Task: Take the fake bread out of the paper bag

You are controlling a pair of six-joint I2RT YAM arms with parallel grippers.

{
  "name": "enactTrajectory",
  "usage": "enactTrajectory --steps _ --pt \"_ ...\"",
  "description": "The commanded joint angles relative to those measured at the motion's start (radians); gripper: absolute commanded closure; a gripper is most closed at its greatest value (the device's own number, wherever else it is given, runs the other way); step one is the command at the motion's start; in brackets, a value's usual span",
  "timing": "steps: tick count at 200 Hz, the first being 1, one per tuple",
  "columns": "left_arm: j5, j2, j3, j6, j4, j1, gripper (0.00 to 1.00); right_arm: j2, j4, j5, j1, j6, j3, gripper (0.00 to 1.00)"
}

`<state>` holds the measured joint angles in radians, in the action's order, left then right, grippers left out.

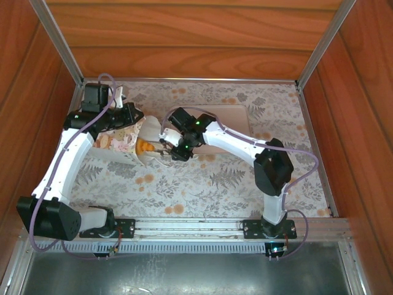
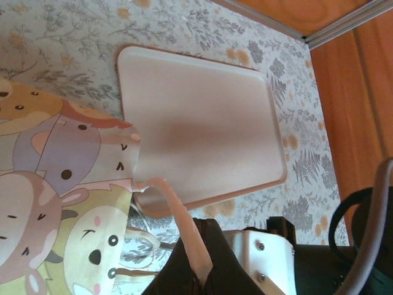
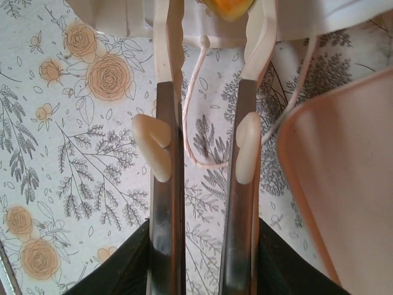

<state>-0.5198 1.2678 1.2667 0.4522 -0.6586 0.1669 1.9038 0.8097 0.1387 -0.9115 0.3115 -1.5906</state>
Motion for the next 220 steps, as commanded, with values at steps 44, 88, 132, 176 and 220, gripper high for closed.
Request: enactTrajectory --steps 44,88,132,176,220 --pt "0.025 -0.007 0.036 0.059 0.047 0.005 1.00 -0.089 0.027 -0.093 -0.008 -0.147 0.049 0.61" --pt "0.026 -0.019 -0.007 0.111 0.133 0.006 1.00 -0.234 -0.019 -0.107 -0.009 -0.212 0.193 0.61" --pt "0.003 -0.014 -0.030 0.147 0.198 0.006 1.00 -0.399 -0.020 -0.147 0.009 -0.300 0.308 0.61" --pt "0.036 -0.031 -0.042 0.156 0.227 0.005 1.00 -0.561 0.004 -0.142 0.095 -0.359 0.443 0.62" --pt "0.068 -0.045 -0.065 0.157 0.231 0.006 1.00 -0.704 -0.007 -0.107 0.257 -0.422 0.551 0.62"
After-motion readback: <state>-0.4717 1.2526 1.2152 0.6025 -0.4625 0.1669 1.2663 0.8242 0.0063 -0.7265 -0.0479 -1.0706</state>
